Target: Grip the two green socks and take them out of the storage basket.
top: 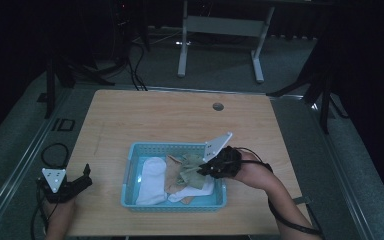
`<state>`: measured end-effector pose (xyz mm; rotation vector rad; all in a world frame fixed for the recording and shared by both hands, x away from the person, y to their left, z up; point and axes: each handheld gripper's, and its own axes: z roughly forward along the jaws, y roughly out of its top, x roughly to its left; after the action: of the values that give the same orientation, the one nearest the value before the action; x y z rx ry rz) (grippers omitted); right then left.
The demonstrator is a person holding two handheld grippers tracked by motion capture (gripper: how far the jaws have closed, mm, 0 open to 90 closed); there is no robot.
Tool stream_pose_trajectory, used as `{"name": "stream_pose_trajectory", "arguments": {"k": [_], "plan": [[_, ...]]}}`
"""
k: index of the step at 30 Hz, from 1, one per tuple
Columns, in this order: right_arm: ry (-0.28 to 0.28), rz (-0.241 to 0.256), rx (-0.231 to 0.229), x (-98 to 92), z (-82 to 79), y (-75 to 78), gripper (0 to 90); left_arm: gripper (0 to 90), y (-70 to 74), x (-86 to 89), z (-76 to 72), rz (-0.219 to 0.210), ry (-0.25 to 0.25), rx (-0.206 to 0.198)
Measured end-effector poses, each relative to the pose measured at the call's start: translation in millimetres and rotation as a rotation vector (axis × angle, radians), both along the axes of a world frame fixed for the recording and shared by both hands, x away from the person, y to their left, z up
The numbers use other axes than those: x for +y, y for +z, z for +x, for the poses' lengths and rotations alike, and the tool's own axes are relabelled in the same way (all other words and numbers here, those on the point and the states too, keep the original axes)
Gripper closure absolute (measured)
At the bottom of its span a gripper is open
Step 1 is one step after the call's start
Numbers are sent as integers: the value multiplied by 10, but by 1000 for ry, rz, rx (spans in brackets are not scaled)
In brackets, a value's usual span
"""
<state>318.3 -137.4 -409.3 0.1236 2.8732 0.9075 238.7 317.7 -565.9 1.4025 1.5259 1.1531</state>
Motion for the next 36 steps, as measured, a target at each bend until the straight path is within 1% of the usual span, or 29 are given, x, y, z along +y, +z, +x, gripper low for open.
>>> {"name": "stream_pose_trajectory", "arguments": {"k": [1, 2, 4, 5, 6, 7, 8, 10, 11, 13, 14, 15, 16, 17, 18, 19, 21, 22, 23, 24, 26, 27, 28, 31, 32, 33, 34, 36], "plan": [[-7, 6, -1, -29, 7, 32, 845, 4, 0, 0, 0, 0, 0, 0], [-19, 14, -15, -61, 12, 63, 845, 4, 0, 0, 0, 0, -1, 0], [-43, 37, -14, -134, 29, 117, 845, 4, -1, -1, -1, 1, 0, -2], [-57, 42, -26, -172, 32, 140, 845, 4, 0, -2, -2, 2, 0, -2], [-57, 42, -26, -172, 32, 140, 845, 4, 0, -2, -2, 2, 0, -2], [-91, 56, -46, -299, 55, 189, 845, 4, 0, -1, -1, 1, 1, -1], [-106, 64, -44, -345, 66, 200, 845, 4, 0, -1, 0, 1, 0, -1], [-130, 69, -55, -434, 83, 211, 845, 4, 0, -2, 1, 1, 0, -1], [-146, 78, -49, -480, 93, 213, 845, 3, -1, -3, 0, 3, 0, -1], [-176, 84, -62, -571, 106, 210, 845, 4, -1, -3, 0, 2, 1, -2], [-185, 89, -57, -617, 111, 206, 844, 4, -1, -3, 0, 2, 1, -2], [-200, 89, -66, -661, 112, 200, 845, 4, -1, -4, 0, 3, 2, -2], [-215, 96, -64, -710, 118, 195, 844, 4, -1, -5, 1, 3, 2, -2], [-215, 96, -64, -710, 118, 195, 844, 4, -1, -5, 1, 3, 2, -2], [-225, 101, -56, -758, 125, 186, 844, 4, -1, -5, 1, 3, 2, -2], [-254, 96, -58, -845, 142, 161, 845, 4, -1, -5, 1, 4, 2, -1], [-269, 91, -55, -904, 155, 135, 844, 4, -1, -5, 1, 2, 2, -1], [-287, 91, -53, -953, 163, 116, 845, 4, -1, -5, 1, 2, 2, -2], [-287, 91, -53, -953, 163, 116, 845, 4, -1, -5, 1, 2, 2, -2], [-308, 90, -51, -1036, 176, 85, 844, 4, -1, -5, 2, 3, 2, -1], [-325, 92, -45, -1091, 179, 69, 844, 4, -1, -6, 1, 4, 3, -2], [-340, 89, -50, -1139, 182, 53, 844, 4, -1, -7, 1, 3, 2, -2], [-355, 96, -46, -1180, 185, 41, 844, 4, -1, -6, 1, 4, 2, -2], [-362, 99, -42, -1213, 190, 30, 844, 4, -1, -7, 1, 4, 3, -1], [-396, 106, -34, -1321, 200, -14, 844, 4, -1, -8, 1, 4, 3, -2], [-419, 104, -30, -1404, 208, -55, 844, 4, -1, -7, 0, 5, 2, -1], [-419, 104, -30, -1404, 208, -55, 844, 4, -1, -8, 0, 6, 2, 0], [-437, 104, -20, -1480, 219, -105, 843, 4, -1, -8, 1, 6, 2, 1]]}}
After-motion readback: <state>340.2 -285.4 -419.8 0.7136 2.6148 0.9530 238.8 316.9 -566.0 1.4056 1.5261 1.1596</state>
